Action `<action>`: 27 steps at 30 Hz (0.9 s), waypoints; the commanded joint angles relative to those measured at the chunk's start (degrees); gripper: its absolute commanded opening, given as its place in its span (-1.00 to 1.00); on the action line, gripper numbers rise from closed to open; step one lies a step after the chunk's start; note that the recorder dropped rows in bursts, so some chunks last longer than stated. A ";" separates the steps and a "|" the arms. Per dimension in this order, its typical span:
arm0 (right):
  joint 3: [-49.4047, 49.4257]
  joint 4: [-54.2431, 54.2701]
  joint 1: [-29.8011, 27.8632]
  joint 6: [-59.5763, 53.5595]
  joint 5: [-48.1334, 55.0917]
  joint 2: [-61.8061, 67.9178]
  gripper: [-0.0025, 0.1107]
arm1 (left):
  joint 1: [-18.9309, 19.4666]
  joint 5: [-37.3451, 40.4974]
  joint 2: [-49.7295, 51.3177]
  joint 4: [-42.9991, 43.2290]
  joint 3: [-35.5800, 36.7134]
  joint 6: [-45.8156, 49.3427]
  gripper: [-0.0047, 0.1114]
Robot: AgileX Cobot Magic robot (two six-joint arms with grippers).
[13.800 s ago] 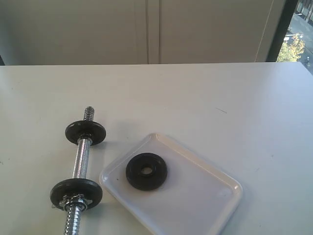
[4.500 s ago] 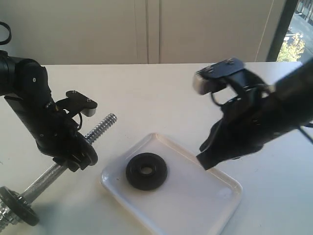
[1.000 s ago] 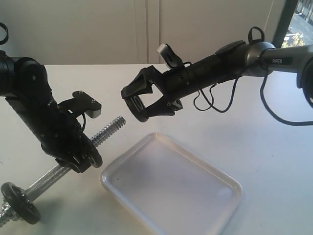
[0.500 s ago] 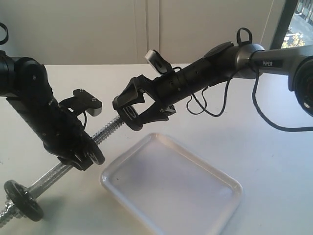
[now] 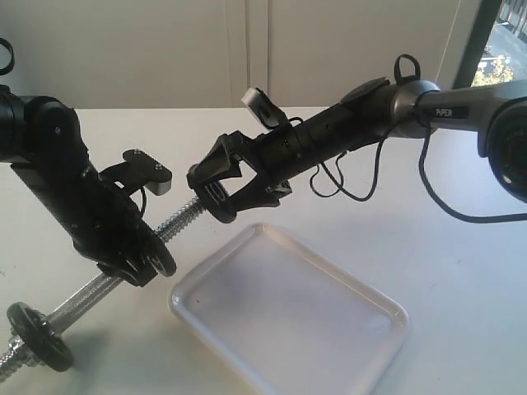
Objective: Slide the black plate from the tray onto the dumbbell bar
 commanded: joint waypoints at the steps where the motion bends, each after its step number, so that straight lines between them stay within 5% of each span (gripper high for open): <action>1: -0.56 8.55 -0.22 -1.34 1.88 1.47 -0.96 | -0.32 -1.57 -2.50 -2.23 -0.69 0.04 -0.92; 27: -0.56 9.32 0.02 -0.84 1.88 0.05 -0.96 | -0.32 -8.06 -2.39 3.24 -0.69 1.53 -0.92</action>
